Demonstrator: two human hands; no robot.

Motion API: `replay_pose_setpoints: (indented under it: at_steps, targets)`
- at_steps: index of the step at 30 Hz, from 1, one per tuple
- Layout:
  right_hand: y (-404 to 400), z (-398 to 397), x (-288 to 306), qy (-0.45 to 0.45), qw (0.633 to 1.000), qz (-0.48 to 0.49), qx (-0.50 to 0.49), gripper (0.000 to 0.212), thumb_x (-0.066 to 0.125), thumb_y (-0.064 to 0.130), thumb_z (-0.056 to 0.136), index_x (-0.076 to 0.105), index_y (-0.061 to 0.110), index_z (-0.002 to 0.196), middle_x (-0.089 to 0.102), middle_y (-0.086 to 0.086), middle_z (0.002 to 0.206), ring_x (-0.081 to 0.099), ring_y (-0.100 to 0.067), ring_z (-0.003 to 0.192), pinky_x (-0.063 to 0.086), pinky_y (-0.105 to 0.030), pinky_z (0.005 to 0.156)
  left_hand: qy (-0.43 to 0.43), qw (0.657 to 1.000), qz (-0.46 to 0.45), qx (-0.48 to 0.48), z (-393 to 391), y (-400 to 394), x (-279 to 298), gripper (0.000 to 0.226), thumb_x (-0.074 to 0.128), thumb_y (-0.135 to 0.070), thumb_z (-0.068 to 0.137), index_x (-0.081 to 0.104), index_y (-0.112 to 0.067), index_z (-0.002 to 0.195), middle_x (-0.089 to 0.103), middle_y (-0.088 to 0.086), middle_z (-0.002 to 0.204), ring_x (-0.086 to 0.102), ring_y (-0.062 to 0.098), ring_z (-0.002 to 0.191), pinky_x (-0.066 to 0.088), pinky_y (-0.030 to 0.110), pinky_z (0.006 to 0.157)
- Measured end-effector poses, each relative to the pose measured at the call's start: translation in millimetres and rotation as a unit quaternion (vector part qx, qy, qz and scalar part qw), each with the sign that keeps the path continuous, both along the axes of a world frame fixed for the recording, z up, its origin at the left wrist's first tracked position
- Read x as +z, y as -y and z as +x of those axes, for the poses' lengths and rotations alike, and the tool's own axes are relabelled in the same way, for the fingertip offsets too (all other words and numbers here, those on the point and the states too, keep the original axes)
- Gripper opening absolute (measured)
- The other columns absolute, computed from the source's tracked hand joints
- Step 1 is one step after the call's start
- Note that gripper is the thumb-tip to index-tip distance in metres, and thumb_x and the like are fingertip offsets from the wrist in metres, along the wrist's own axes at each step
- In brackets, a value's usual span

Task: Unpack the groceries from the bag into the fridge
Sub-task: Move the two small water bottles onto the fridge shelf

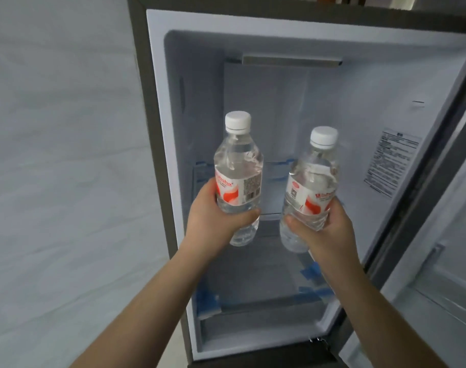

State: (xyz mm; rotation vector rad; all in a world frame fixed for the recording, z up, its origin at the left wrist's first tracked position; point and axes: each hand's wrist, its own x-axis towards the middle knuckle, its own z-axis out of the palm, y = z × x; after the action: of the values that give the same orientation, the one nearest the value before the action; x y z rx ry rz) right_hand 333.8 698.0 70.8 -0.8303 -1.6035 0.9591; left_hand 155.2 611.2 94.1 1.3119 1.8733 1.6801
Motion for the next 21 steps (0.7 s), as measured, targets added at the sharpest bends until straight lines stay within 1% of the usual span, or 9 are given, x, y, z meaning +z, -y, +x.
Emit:
replay_pose_setpoints:
  at_steps: [2,4,7,10,12,14,17,19,21]
  targets:
    - [-13.7,-13.2,0.0,0.002,1.0,0.0,-0.009,0.06,0.082,0.022,0.07,0.056,0.026,0.124,0.067,0.012,0.112,0.064,-0.002,0.099,0.054,-0.02,0.077,-0.003,1.0,-0.002,0.015,-12.6,-15.1,-1.8,0.066,0.088,-0.038,0.06,0.053,-0.036,0.116,0.064,-0.023,0.104,0.063,-0.004,0.089,0.041,0.005,0.064]
    - [-27.7,-23.1,0.0,-0.002,1.0,-0.003,-0.012,0.06,0.082,0.023,0.07,0.056,0.026,0.124,0.068,0.011,0.113,0.065,-0.004,0.1,0.055,-0.024,0.079,-0.002,0.999,0.001,0.033,-21.7,-27.9,-4.4,0.065,0.087,-0.039,0.06,0.051,-0.037,0.114,0.062,-0.024,0.103,0.061,-0.006,0.088,0.04,0.005,0.064]
    - [-51.0,-36.4,2.5,0.005,1.0,0.0,-0.016,0.06,0.083,0.023,0.07,0.056,0.029,0.123,0.067,0.016,0.111,0.064,0.002,0.096,0.053,-0.017,0.074,0.009,0.999,0.015,0.051,-28.0,-49.7,-6.6,0.063,0.087,-0.037,0.06,0.051,-0.036,0.112,0.062,-0.022,0.101,0.061,-0.004,0.088,0.041,0.009,0.067]
    - [-79.6,-50.2,1.0,0.014,1.0,-0.01,-0.015,0.058,0.083,0.025,0.07,0.055,0.031,0.121,0.065,0.019,0.109,0.064,0.001,0.094,0.05,-0.012,0.069,0.015,0.997,0.011,0.07,-29.9,-73.8,-7.8,0.06,0.087,-0.035,0.061,0.051,-0.035,0.109,0.061,-0.02,0.098,0.06,-0.003,0.085,0.042,0.012,0.067]
    - [-96.6,-58.1,-1.0,0.023,0.999,-0.018,-0.017,0.056,0.082,0.027,0.071,0.055,0.03,0.119,0.063,0.02,0.107,0.062,0.001,0.092,0.046,-0.01,0.064,0.021,0.996,0.007,0.083,-31.2,-87.4,-10.2,0.059,0.088,-0.032,0.061,0.05,-0.035,0.106,0.063,-0.016,0.099,0.061,0.002,0.086,0.044,0.017,0.07]
    - [-114.4,-64.1,-4.4,0.029,0.999,-0.016,-0.016,0.055,0.082,0.028,0.071,0.055,0.03,0.118,0.063,0.019,0.105,0.06,0.003,0.092,0.044,-0.01,0.066,0.025,0.995,0.001,0.094,-32.6,-103.2,-14.1,0.058,0.088,-0.028,0.062,0.051,-0.033,0.105,0.065,-0.012,0.102,0.063,0.008,0.088,0.046,0.02,0.072]
    - [-136.5,-71.2,-12.4,0.029,0.999,-0.02,-0.004,0.056,0.083,0.025,0.069,0.055,0.026,0.118,0.065,0.016,0.105,0.061,0.003,0.093,0.048,-0.014,0.071,0.025,0.994,-0.008,0.11,-36.2,-129.8,-19.0,0.053,0.087,-0.022,0.062,0.056,-0.025,0.105,0.067,-0.008,0.102,0.065,0.011,0.089,0.05,0.025,0.073]
    - [-148.1,-76.2,-16.7,0.027,0.999,-0.023,0.002,0.058,0.084,0.025,0.069,0.055,0.025,0.119,0.065,0.014,0.107,0.061,0.002,0.094,0.047,-0.013,0.071,0.021,0.993,-0.014,0.117,-38.7,-146.6,-21.1,0.048,0.086,-0.021,0.062,0.059,-0.024,0.102,0.068,-0.008,0.096,0.066,0.008,0.085,0.05,0.021,0.067]
    - [-159.2,-79.8,-18.7,0.024,0.999,-0.022,0.006,0.058,0.083,0.025,0.07,0.054,0.026,0.119,0.065,0.016,0.105,0.06,0.005,0.092,0.046,-0.007,0.067,0.019,0.992,-0.02,0.12,-41.0,-160.6,-22.1,0.046,0.086,-0.022,0.062,0.059,-0.025,0.099,0.066,-0.012,0.092,0.064,0.001,0.08,0.045,0.015,0.062]
